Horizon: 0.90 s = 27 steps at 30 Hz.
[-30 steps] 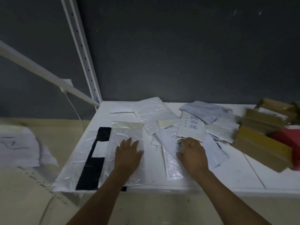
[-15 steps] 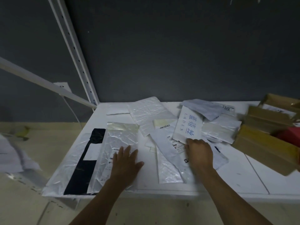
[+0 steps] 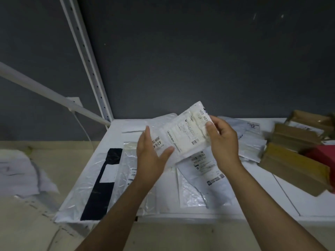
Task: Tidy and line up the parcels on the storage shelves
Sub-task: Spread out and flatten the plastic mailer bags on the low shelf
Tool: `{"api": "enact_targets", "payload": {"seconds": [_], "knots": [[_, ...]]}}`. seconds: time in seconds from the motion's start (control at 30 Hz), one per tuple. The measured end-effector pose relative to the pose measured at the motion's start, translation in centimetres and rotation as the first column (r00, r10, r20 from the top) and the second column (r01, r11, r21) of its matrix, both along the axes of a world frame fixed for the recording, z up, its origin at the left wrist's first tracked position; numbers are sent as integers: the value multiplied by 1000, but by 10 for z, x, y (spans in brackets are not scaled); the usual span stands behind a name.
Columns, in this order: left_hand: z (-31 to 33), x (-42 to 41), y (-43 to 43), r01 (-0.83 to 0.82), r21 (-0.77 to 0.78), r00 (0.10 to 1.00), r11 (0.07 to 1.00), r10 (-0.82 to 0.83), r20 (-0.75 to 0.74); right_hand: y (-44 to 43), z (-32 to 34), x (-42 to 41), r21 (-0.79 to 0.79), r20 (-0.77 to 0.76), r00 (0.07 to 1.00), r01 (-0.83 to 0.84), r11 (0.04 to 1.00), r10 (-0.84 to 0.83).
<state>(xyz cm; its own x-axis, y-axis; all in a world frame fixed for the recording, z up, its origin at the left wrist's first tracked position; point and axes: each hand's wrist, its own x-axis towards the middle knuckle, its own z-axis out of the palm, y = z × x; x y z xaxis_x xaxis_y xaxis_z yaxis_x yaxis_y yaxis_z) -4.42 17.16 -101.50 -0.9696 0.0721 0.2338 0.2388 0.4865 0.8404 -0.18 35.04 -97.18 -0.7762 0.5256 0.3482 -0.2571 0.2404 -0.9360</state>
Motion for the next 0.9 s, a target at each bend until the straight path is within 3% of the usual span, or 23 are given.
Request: {"api": "enact_targets", "payload": {"seconds": [0.1, 0.13, 0.23, 0.3, 0.43, 0.53, 0.6, 0.67, 0.77, 0.9], "knots": [[4, -5, -18, -36, -338, 999, 941, 47, 25, -2, -7, -4, -131, 91, 995, -26, 991, 38], [3, -7, -25, 16, -343, 998, 939, 7, 66, -1, -10, -5, -160, 112, 993, -22, 987, 41], [6, -7, -44, 167, -142, 969, 976, -136, 204, -1, -14, -6, -119, 211, 977, -3, 993, 29], [6, -9, -53, 163, -149, 970, 975, -131, 204, -5, -15, -5, -70, 284, 957, -38, 997, 56], [2, -8, -58, 39, 92, 937, 995, -68, 342, -21, -21, -3, -315, 392, 879, -151, 937, 273], [-7, -1, -56, 43, 193, 898, 980, -123, 422, -44, -43, -1, -358, 463, 784, -261, 897, 413], [-17, 1, -60, 97, 57, 914, 994, -112, 391, -55, -61, -2, -329, 489, 778, -255, 909, 395], [-31, -2, -72, 107, -190, 953, 976, -47, 299, -58, -77, -4, -227, 539, 772, -251, 941, 336], [-51, -6, -98, 39, -536, 982, 843, 67, 177, -63, -94, -3, -80, 598, 732, -351, 933, 327], [-70, -6, -130, 85, -729, 970, 680, 112, 217, -75, -108, -7, 117, 631, 716, -468, 876, 299]]}}
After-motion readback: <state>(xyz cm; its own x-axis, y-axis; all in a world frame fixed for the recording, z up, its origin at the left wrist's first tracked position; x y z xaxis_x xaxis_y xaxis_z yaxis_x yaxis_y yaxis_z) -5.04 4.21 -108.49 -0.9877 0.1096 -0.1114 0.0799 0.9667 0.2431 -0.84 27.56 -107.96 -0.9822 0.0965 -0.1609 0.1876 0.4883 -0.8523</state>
